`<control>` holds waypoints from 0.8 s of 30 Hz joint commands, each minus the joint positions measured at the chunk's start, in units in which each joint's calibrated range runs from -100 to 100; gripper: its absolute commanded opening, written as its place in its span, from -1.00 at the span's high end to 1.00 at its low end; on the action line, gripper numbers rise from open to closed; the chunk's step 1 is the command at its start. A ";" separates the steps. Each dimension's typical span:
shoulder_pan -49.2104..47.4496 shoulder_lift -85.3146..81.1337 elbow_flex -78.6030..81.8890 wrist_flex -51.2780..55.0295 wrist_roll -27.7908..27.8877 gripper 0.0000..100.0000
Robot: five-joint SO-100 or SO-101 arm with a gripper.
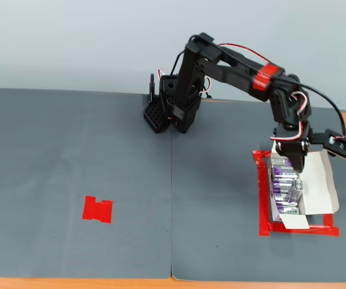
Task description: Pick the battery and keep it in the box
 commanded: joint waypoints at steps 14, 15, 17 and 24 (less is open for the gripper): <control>17.73 -32.85 17.22 4.66 -4.21 0.96; 19.22 -35.48 19.66 4.57 -4.21 0.96; 22.72 -40.91 24.82 4.23 -4.21 0.96; 35.78 -61.93 44.18 4.14 -4.21 0.96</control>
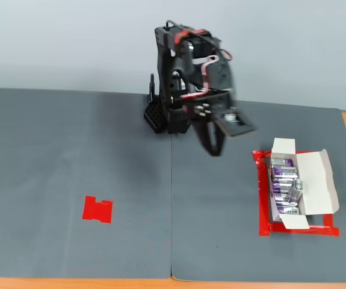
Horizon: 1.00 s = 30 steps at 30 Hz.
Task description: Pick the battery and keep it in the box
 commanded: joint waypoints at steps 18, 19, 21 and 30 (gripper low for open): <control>14.51 -42.24 41.92 -4.28 -0.22 0.96; 14.51 -43.51 43.64 -4.97 -0.22 0.96; 14.51 -45.71 47.62 -6.62 -0.22 0.96; 14.29 -47.07 64.53 -17.99 -0.69 0.96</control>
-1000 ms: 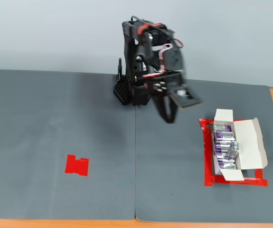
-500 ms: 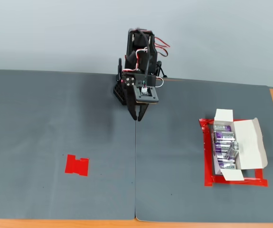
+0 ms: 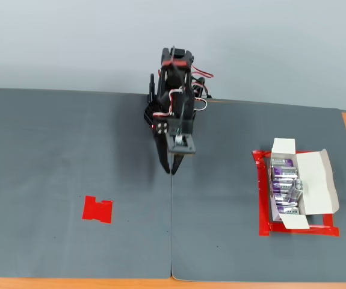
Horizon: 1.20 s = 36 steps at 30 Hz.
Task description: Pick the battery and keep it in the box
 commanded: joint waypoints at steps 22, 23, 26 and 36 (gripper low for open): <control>-4.56 -0.43 3.01 13.50 -2.83 0.96; -4.56 -0.43 2.47 15.59 -2.98 0.96; -4.56 -0.43 1.74 17.50 -3.09 0.96; -4.86 -0.26 1.65 17.41 -2.67 0.96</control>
